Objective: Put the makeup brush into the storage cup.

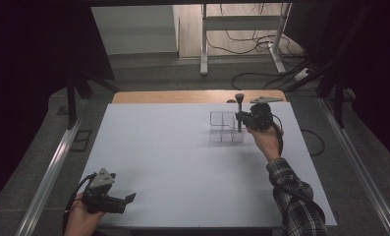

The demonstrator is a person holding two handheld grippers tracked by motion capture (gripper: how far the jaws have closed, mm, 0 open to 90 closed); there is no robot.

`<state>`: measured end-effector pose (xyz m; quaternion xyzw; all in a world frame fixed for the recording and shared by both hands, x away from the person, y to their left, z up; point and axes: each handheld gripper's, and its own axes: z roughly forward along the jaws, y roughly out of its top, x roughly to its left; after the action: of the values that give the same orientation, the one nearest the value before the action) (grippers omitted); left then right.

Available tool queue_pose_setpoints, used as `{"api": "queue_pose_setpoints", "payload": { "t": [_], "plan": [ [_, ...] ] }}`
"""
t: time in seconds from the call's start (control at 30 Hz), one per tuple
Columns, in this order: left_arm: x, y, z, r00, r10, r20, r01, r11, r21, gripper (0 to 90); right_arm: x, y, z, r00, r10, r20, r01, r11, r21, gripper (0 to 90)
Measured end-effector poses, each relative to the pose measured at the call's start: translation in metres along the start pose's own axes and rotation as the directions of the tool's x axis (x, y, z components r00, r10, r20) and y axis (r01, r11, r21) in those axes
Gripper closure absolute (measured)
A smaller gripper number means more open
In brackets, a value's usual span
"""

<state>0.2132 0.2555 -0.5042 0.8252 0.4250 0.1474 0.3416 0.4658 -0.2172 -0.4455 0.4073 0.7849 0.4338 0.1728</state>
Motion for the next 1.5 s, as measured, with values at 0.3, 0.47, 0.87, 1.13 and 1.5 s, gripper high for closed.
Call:
{"api": "queue_pose_setpoints", "payload": {
  "t": [0.3,0.47,0.87,1.13,1.5],
  "plan": [
    [0.000,0.000,0.001,1.0000,0.002,0.002,-0.002,1.0000,0.005,0.0,0.000,-0.006,0.005,1.0000,-0.003,0.006,0.003,1.000,0.019,78.6],
    [0.000,0.000,0.001,1.0000,0.005,0.004,-0.005,1.0000,0.008,0.0,0.001,-0.007,0.006,0.9999,-0.010,0.010,0.010,1.000,0.026,77.8],
    [-0.001,0.000,0.001,1.0000,0.007,0.005,-0.007,0.9999,0.010,0.0,0.002,-0.008,0.003,0.9999,-0.008,0.009,0.008,1.000,0.025,70.6],
    [-0.001,0.000,0.001,1.0000,0.008,0.005,-0.008,0.9999,0.010,0.0,0.005,-0.006,-0.001,0.9998,-0.017,0.011,0.017,1.000,0.022,62.0],
    [-0.001,0.000,0.001,0.9999,0.008,0.006,-0.008,0.9999,0.010,0.0,0.009,-0.005,-0.004,0.9995,-0.032,0.002,0.031,0.999,0.039,51.3]
  ]
}}
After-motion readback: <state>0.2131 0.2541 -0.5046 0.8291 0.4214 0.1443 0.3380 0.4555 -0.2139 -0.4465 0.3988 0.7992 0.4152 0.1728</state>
